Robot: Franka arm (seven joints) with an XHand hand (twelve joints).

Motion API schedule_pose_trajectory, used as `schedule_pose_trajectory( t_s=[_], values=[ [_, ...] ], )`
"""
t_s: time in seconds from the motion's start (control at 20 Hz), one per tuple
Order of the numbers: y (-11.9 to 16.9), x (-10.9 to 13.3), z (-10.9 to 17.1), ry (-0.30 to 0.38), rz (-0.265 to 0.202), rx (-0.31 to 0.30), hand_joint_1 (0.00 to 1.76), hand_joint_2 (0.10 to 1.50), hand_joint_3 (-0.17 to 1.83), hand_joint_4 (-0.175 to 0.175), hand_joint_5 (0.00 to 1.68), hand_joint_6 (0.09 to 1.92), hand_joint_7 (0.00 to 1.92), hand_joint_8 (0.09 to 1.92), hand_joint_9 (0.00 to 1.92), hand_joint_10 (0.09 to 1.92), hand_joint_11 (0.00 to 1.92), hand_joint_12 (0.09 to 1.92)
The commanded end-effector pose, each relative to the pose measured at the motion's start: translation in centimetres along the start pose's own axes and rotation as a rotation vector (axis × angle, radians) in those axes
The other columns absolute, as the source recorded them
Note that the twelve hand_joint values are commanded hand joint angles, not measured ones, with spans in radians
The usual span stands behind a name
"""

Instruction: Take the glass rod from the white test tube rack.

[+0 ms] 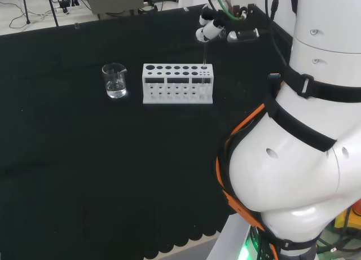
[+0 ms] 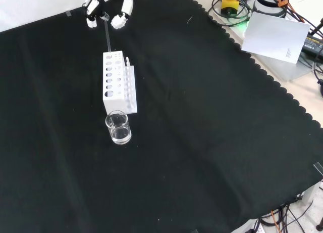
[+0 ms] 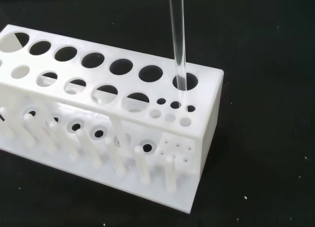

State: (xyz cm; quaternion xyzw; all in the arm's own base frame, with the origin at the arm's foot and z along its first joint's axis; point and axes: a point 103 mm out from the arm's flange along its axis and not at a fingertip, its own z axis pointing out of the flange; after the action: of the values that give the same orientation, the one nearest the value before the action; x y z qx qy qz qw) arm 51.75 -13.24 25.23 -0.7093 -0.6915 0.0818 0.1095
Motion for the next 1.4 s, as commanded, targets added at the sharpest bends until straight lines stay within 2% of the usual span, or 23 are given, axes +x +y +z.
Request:
schedule_pose_trajectory(
  t_s=[0.05, 0.55, 1.1, 1.15, 1.25, 1.3, 1.4],
  values=[
    [0.0, 0.0, 0.0, 0.005, -0.004, 0.003, 0.70, 0.90, 0.62, -0.175, 0.33, 0.81, 0.94, 0.98, 1.11, 0.94, 0.48, 1.39],
    [0.1, -0.6, 0.5, 0.008, -0.021, -0.001, 0.74, 0.91, 0.62, -0.175, 0.41, 0.93, 0.99, 0.99, 1.24, 0.98, 0.61, 1.34],
    [0.8, 1.1, 0.2, -0.008, -0.044, -0.013, 0.97, 0.89, 0.67, -0.175, 0.61, 1.07, 1.07, 1.01, 1.35, 0.94, 0.81, 1.27],
    [0.8, 1.2, 0.3, -0.016, -0.041, -0.017, 1.01, 0.96, 0.54, -0.175, 0.66, 1.18, 1.07, 1.02, 1.37, 0.95, 0.85, 1.26],
    [1.1, 1.2, 0.3, -0.053, -0.024, -0.044, 1.07, 1.09, 0.29, -0.175, 0.74, 1.30, 1.09, 1.06, 1.39, 0.98, 0.96, 1.22],
    [1.4, 1.2, 0.0, -0.050, -0.015, -0.091, 1.13, 1.10, 0.23, -0.175, 0.78, 1.28, 1.02, 1.13, 1.42, 1.02, 1.07, 1.17],
    [1.6, 1.3, -0.4, -0.034, -0.015, -0.146, 1.22, 0.95, 0.47, -0.175, 0.80, 1.24, 1.02, 1.24, 1.47, 1.07, 1.24, 1.06]
  ],
)
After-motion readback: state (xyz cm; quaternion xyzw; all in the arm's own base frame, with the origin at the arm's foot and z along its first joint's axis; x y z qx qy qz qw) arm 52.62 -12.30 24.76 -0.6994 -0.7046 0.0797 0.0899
